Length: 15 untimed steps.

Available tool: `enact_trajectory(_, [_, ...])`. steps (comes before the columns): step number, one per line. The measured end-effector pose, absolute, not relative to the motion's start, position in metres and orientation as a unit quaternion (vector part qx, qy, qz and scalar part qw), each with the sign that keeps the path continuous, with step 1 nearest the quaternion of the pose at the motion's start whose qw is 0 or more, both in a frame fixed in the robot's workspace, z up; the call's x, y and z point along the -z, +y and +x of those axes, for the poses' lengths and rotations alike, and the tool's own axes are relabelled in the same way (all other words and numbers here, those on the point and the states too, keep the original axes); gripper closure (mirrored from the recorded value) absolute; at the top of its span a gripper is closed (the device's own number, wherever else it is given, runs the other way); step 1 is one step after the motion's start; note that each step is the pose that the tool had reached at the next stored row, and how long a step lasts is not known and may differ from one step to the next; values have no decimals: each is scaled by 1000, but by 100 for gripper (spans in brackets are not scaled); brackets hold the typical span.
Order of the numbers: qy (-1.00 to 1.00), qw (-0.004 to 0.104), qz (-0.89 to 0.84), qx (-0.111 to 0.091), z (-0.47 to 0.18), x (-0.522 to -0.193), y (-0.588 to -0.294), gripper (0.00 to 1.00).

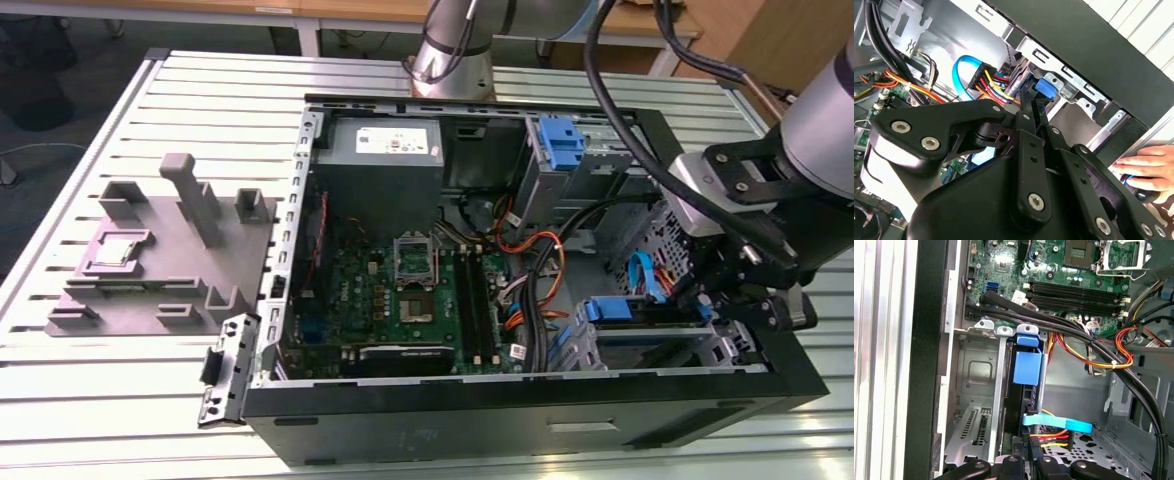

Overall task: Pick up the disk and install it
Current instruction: 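Insert the second disk wire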

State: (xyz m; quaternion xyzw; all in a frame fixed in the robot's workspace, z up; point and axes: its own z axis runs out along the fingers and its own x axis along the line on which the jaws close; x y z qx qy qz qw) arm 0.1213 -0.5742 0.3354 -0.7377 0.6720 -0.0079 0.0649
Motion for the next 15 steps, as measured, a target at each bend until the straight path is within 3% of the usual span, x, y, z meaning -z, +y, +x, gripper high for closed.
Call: enact_trajectory(15, [673,66,-737,15,118,-335,-572,84])
